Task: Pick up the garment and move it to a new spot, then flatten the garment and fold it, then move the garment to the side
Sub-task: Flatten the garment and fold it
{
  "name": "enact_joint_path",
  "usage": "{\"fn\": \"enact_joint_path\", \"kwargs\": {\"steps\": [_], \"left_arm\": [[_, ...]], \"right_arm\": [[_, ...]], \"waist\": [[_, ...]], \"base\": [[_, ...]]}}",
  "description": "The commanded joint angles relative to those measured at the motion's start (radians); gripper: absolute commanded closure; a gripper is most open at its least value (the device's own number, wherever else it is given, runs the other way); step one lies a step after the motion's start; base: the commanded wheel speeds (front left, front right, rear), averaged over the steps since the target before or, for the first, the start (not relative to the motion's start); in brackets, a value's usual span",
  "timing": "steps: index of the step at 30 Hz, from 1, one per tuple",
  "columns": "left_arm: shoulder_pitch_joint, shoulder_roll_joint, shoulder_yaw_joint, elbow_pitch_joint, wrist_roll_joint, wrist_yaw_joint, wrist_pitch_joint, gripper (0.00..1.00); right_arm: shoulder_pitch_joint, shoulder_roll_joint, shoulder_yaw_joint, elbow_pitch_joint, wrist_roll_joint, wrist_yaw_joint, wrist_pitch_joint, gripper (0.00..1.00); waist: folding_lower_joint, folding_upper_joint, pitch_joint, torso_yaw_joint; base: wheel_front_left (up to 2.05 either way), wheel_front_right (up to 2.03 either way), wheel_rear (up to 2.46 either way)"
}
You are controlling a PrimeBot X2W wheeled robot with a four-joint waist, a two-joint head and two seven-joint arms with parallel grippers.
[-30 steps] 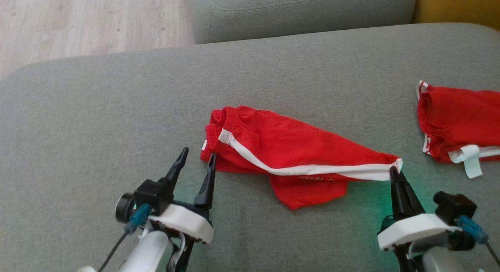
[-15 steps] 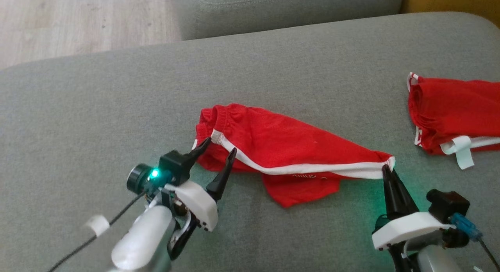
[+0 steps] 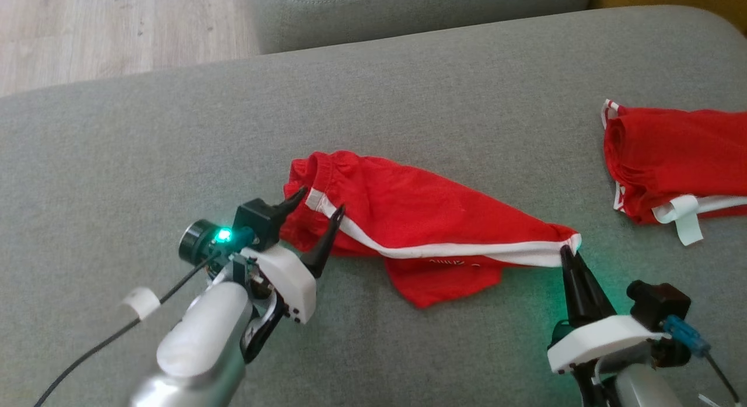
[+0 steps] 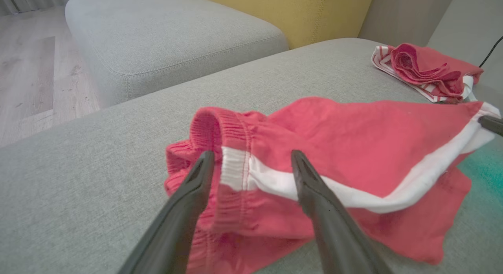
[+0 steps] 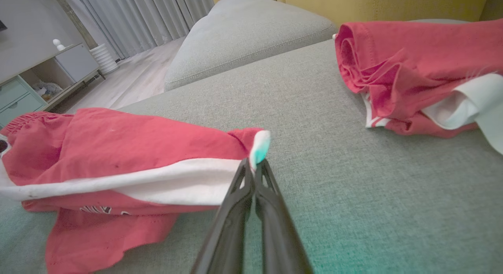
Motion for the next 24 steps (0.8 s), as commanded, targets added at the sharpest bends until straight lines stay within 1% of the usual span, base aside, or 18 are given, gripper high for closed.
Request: {"fn": "enact_joint_path", "kwargs": {"steps": [1, 5, 15, 16, 17, 18, 19, 24], "left_arm": [[-0.069, 0.024, 0.036, -0.022, -0.002, 0.008, -0.005, 0.0], [-0.084, 0.023, 0.032, -0.014, 0.002, 0.014, 0.001, 0.0], [-0.098, 0.017, -0.011, 0.008, -0.022, 0.003, 0.073, 0.0], [-0.1, 0.018, -0.013, 0.007, -0.025, 0.003, 0.075, 0.07], [-0.102, 0.019, -0.015, 0.005, -0.028, 0.002, 0.075, 0.55], [-0.105, 0.02, -0.017, 0.003, -0.03, 0.001, 0.073, 0.72], [-0.107, 0.021, -0.02, -0.001, -0.031, 0.0, 0.069, 1.0], [-0.119, 0.029, -0.02, -0.024, -0.041, -0.002, 0.042, 1.0]], "right_arm": [[-0.037, -0.004, 0.027, -0.021, 0.005, -0.001, -0.01, 1.0], [-0.042, -0.004, 0.032, -0.016, 0.006, -0.001, -0.012, 1.0], [-0.055, -0.004, 0.038, -0.002, 0.009, -0.001, -0.02, 1.0], [-0.057, -0.004, 0.038, -0.001, 0.01, -0.001, -0.021, 1.0], [-0.058, -0.004, 0.038, 0.0, 0.01, -0.001, -0.022, 1.0], [-0.06, -0.004, 0.038, 0.001, 0.01, -0.001, -0.023, 1.0], [-0.061, -0.004, 0.038, 0.002, 0.01, -0.001, -0.023, 1.0], [-0.062, -0.004, 0.036, 0.008, 0.007, -0.001, -0.027, 1.0]], "waist": [[0.0, 0.0, 0.001, 0.0], [0.0, 0.0, 0.004, -0.001], [0.0, 0.0, 0.01, -0.003], [0.0, 0.0, 0.01, -0.004], [0.0, 0.0, 0.011, -0.004], [0.0, 0.0, 0.012, -0.004], [0.0, 0.0, 0.012, -0.003], [0.0, 0.0, 0.005, 0.0]], "base": [[0.0, 0.0, 0.0], [0.0, 0.0, 0.0], [0.0, 0.0, 0.0], [0.0, 0.0, 0.0], [0.0, 0.0, 0.0], [0.0, 0.0, 0.0], [0.0, 0.0, 0.0], [0.0, 0.0, 0.0]]}}
